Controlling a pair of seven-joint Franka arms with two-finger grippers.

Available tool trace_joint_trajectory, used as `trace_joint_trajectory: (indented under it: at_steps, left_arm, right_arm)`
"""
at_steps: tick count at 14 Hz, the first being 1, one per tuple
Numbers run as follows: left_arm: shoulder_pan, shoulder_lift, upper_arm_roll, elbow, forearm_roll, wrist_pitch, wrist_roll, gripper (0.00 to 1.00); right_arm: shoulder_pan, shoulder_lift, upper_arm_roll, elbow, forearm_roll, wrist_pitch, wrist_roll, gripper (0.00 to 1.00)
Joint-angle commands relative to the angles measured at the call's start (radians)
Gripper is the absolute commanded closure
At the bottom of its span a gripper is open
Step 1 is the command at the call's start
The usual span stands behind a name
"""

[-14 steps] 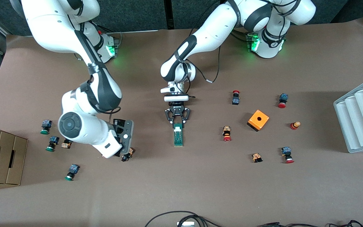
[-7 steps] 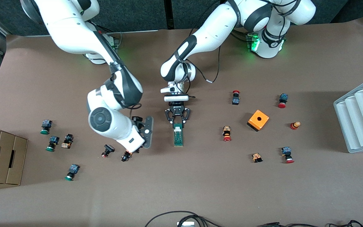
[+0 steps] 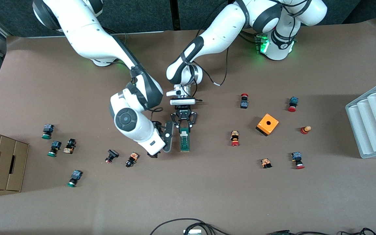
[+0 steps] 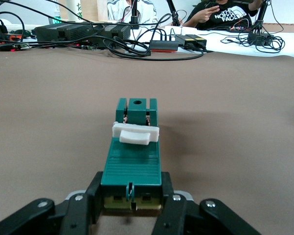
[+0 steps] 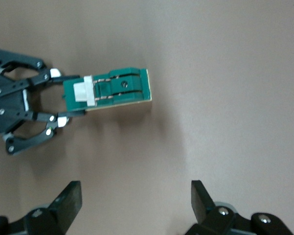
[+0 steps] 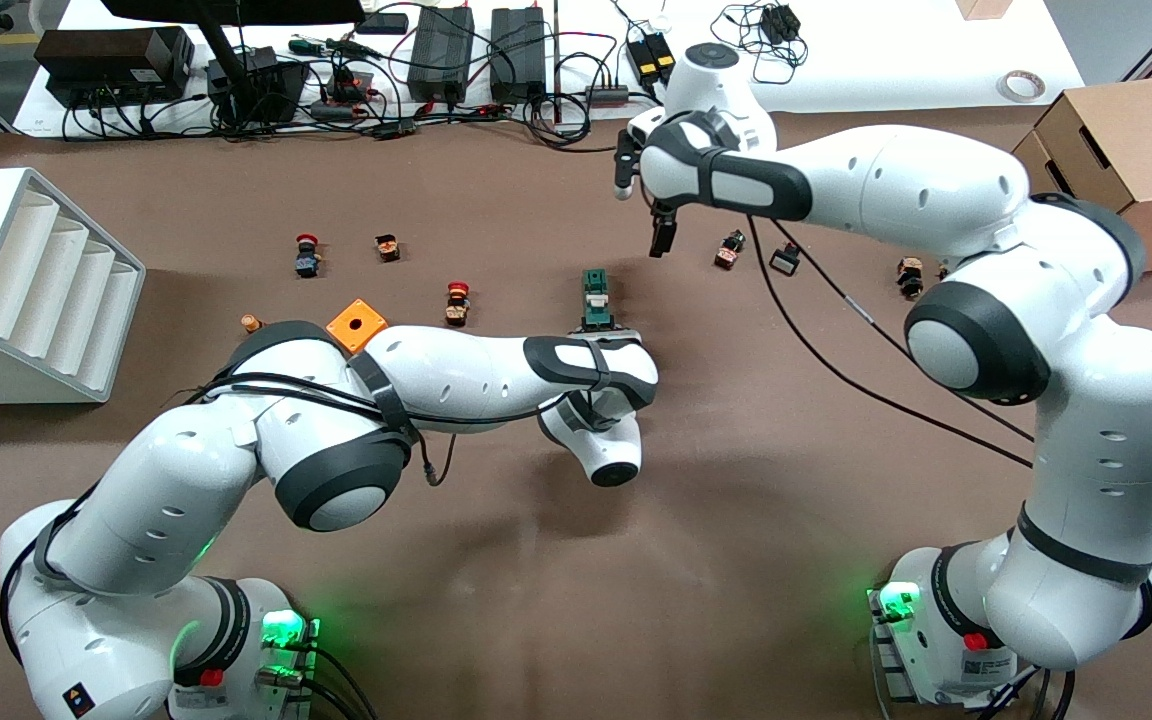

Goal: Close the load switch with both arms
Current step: 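Grasp the white handle with the right gripper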

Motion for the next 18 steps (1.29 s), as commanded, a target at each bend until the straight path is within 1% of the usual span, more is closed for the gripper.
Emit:
trace_joint_trajectory:
  at_steps: [1,5,8,18]
  left_arm:
    - [-0.011,0.014,0.008,0.011,0.011,0.009,-0.009,0.68]
    - [-0.011,0.015,0.008,0.010,0.011,0.009,-0.009,0.68]
    - [-0.011,0.015,0.008,0.011,0.011,0.009,-0.004,0.68]
    - [-0.011,0.017,0.008,0.008,0.011,0.009,-0.006,0.68]
  right_arm:
    - [0.091,0.018,-0.070,0.008,0.011,0.037,0.067,0.01]
    - [0.197,0.030,-0.152,0.006,0.014,0.064,0.083,0.01]
    - [0.228,0.050,-0.159,0.006,0.011,0.110,0.153,0.01]
    - [0.248,0.108,-0.159,0.006,0.016,0.172,0.159,0.01]
